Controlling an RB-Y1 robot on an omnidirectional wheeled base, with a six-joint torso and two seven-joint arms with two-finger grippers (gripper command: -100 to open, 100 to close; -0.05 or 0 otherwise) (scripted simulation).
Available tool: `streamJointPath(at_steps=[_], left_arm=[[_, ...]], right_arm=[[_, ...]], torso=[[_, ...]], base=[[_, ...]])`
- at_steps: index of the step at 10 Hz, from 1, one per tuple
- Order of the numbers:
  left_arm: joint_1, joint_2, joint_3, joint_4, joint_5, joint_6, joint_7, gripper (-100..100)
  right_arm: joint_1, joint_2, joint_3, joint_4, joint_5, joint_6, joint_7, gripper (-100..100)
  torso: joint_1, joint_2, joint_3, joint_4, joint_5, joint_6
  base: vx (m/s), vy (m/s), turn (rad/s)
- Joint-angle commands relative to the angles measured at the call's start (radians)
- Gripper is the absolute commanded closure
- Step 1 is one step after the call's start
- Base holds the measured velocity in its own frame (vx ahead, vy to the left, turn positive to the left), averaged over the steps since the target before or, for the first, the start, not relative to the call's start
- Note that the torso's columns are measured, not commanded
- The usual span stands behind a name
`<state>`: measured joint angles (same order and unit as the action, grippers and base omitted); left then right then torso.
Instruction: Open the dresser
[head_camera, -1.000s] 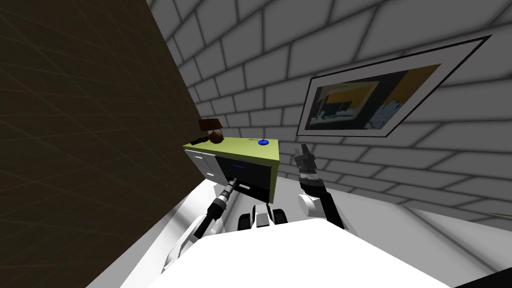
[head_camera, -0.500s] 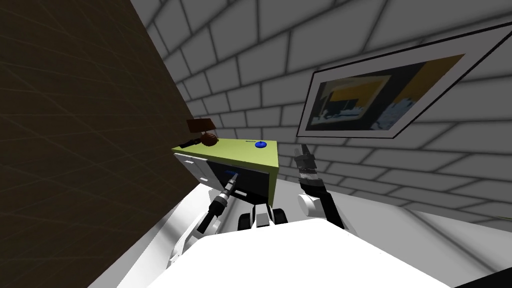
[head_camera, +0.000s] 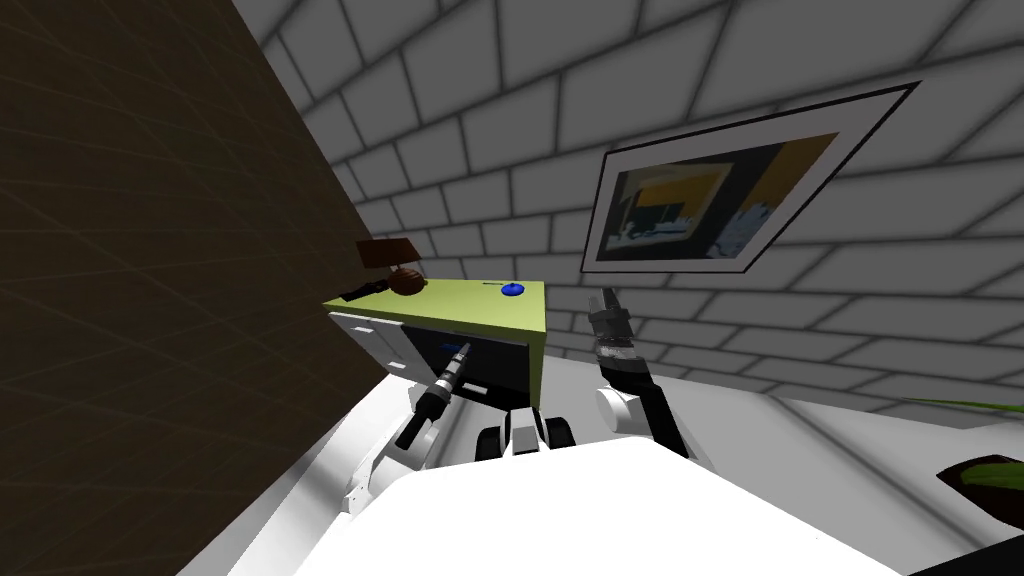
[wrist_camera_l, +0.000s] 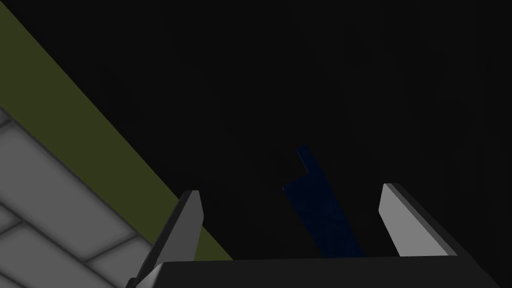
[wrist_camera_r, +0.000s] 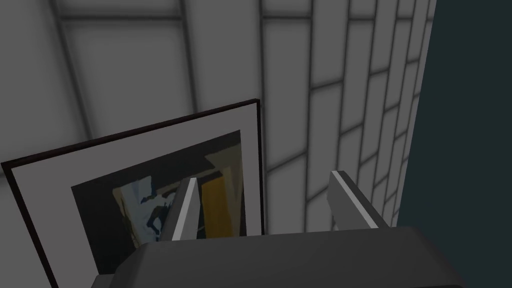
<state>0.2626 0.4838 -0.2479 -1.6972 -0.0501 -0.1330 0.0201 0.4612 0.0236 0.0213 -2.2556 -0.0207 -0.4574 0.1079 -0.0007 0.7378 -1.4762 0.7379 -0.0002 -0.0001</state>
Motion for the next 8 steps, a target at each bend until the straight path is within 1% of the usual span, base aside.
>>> streamJointPath(at_steps=[1, 3, 4, 5, 6, 7, 8], left_arm=[[0.022, -0.006, -0.015, -0.028, -0.009, 0.001, -0.009, 100], [0.059, -0.012, -0.036, -0.065, -0.02, -0.004, -0.021, 100], [0.046, -0.009, -0.03, -0.053, -0.016, -0.001, -0.015, 100], [0.045, -0.008, -0.028, -0.051, -0.016, -0.011, -0.016, -100], [0.047, -0.01, -0.03, -0.053, -0.017, -0.006, -0.017, -100], [0.02, -0.005, -0.012, -0.023, -0.007, -0.005, -0.007, -100], [0.011, -0.003, -0.007, -0.013, -0.004, -0.004, -0.004, -100]], right_arm=[[0.0, 0.0, 0.0, 0.0, 0.0, 0.0, 0.0, 0], [0.0, 0.0, 0.0, 0.0, 0.0, 0.0, 0.0, 0], [0.0, 0.0, 0.0, 0.0, 0.0, 0.0, 0.0, 0], [0.0, 0.0, 0.0, 0.0, 0.0, 0.0, 0.0, 0], [0.0, 0.0, 0.0, 0.0, 0.0, 0.0, 0.0, 0], [0.0, 0.0, 0.0, 0.0, 0.0, 0.0, 0.0, 0], [0.0, 0.0, 0.0, 0.0, 0.0, 0.0, 0.0, 0]], torso=[[0.002, -0.002, -0.001, -0.001, 0.0, 0.0], [0.003, -0.003, -0.002, -0.001, 0.001, 0.0], [0.002, -0.001, -0.001, 0.0, 0.001, 0.0], [0.0, 0.001, 0.001, 0.0, 0.0, 0.001], [0.004, 0.001, 0.001, 0.0, 0.001, 0.0], [0.0, 0.002, 0.001, 0.001, 0.0, 0.0], [-0.004, 0.003, 0.002, 0.001, -0.001, 0.001]], base=[[0.029, 0.017, 0.186], [0.048, 0.039, 0.144], [0.023, 0.022, 0.018], [0.04, 0.105, -0.002], [0.008, 0.052, -0.054], [-0.023, -0.012, -0.106], [-0.033, -0.03, -0.158]])
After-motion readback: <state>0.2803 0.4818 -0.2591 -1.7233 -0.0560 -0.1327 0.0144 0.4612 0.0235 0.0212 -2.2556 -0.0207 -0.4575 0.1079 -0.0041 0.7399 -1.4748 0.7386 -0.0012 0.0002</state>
